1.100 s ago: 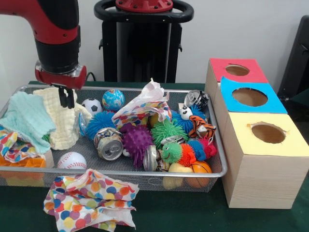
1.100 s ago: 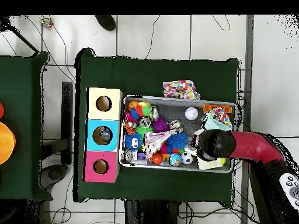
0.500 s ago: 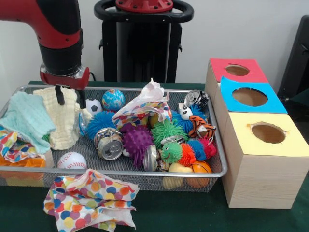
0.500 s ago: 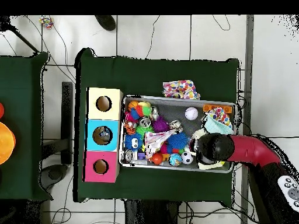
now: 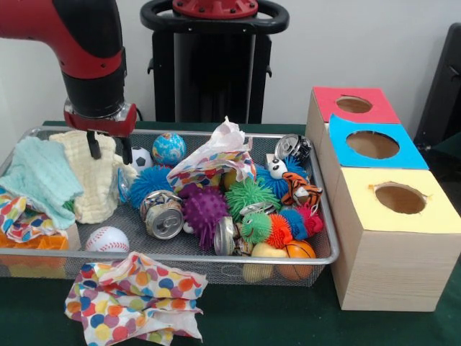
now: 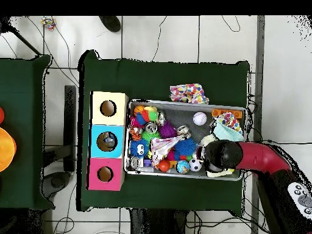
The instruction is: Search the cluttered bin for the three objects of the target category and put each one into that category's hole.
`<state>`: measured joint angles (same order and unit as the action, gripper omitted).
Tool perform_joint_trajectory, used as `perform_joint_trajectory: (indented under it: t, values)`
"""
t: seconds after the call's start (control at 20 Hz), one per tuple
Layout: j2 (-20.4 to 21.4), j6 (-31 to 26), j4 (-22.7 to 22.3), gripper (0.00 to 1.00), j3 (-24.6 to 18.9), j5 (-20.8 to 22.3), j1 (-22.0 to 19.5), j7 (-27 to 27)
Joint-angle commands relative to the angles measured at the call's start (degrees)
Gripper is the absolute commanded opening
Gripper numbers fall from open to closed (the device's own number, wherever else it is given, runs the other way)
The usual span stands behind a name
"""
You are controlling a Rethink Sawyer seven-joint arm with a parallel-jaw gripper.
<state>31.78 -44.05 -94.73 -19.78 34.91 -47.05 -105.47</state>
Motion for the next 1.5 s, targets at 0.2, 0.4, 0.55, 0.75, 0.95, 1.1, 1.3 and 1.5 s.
perform_joint_trajectory:
  t: [0.2,0.4,0.55,0.75,0.95,1.1,1.3,1.5]
  values:
    - [-3.8,1.6,-5.7,1.0,-3.9,-1.9,-3.8,6.1]
    - [-5.2,2.2,-5.0,1.0,-5.3,-1.4,-3.9,6.9]
    - [-6.3,2.9,-5.0,1.0,-5.6,-0.7,-4.2,7.0]
    - [-6.1,3.6,-5.2,1.0,-6.5,-1.0,-4.6,6.7]
    - [-3.1,4.4,-7.0,1.0,-9.1,-3.1,-5.0,5.6]
    - [-1.0,3.9,-7.9,1.0,-10.3,-4.3,-4.9,4.7]
    - [0.9,4.3,-8.3,1.0,-11.7,-5.5,-4.8,3.4]
    - [3.5,5.6,-9.6,1.0,-12.9,-7.1,-5.0,1.9]
